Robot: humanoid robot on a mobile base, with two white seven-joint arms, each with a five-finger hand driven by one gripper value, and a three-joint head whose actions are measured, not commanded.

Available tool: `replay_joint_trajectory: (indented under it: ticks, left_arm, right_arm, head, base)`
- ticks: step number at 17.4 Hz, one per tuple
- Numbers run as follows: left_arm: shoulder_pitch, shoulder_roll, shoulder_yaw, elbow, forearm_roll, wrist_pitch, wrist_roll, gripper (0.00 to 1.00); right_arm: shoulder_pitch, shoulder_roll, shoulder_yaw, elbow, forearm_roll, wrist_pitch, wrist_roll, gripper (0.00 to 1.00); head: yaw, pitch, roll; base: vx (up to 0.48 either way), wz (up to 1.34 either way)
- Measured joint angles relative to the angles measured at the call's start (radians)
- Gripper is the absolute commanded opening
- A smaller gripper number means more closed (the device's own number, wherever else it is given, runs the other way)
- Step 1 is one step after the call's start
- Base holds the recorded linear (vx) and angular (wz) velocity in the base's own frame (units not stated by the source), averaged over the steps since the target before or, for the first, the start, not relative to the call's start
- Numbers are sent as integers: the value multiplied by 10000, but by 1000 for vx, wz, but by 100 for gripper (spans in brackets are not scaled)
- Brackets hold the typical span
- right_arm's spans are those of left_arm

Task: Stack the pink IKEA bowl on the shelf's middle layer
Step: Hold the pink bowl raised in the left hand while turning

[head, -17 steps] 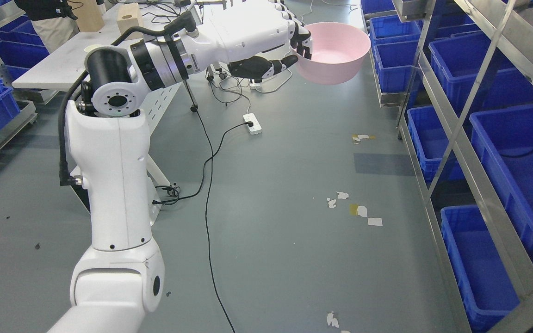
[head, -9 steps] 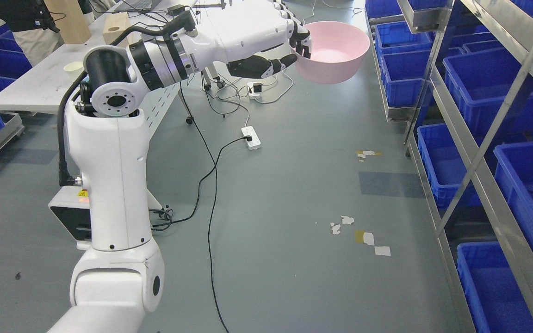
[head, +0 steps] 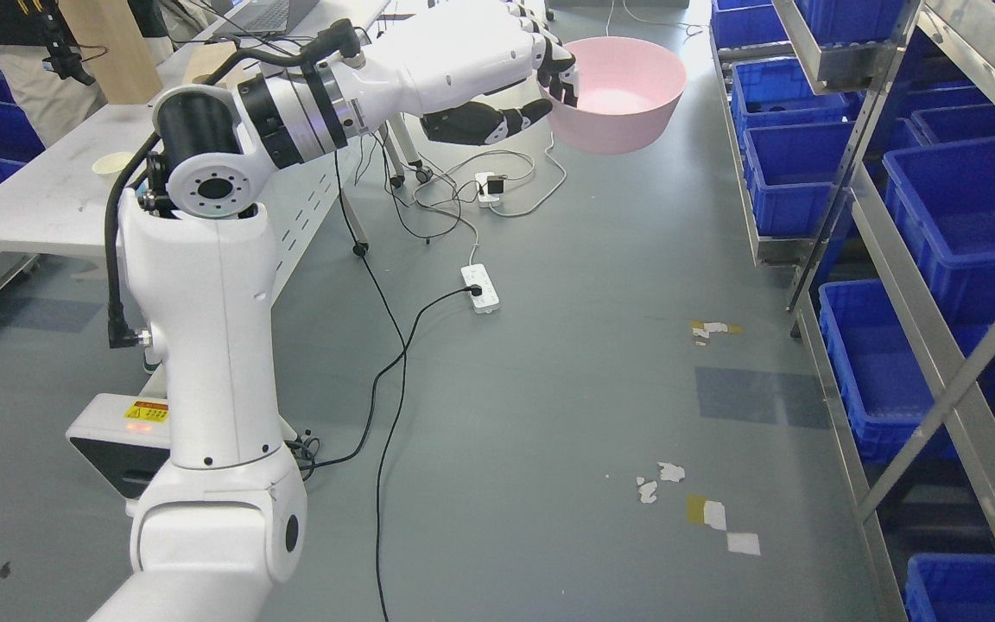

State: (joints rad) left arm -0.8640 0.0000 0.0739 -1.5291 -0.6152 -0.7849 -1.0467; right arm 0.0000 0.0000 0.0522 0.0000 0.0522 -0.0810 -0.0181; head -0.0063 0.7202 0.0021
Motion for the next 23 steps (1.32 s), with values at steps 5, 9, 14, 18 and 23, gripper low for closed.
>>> replay_joint_trajectory:
  ticks: [5,9,14,18,23]
  left_arm:
    - [12,0,64,3,0,0,1,2]
    - [16,0,104,15,-3,0,3,2]
    - [20,0,145,27,-5,0,3,2]
    - [21,0,140,42,-10,0,3,3]
    - [22,0,194,57,-8,0,-6,3]
  right_arm:
    - [0,0,0,0,0,0,0,100]
    - [0,0,0,0,0,0,0,100]
    - [-2,0,0,0,0,0,3,100]
    - [-4,0,0,0,0,0,8,100]
    - [0,0,0,0,0,0,53,100]
  head:
    - [0,0,0]
    - [0,0,0]
    - [0,0,0]
    - [0,0,0]
    - [0,0,0]
  base:
    - [342,83]
    - [297,36]
    - [278,-105]
    - [245,-504]
    - [203,-1055]
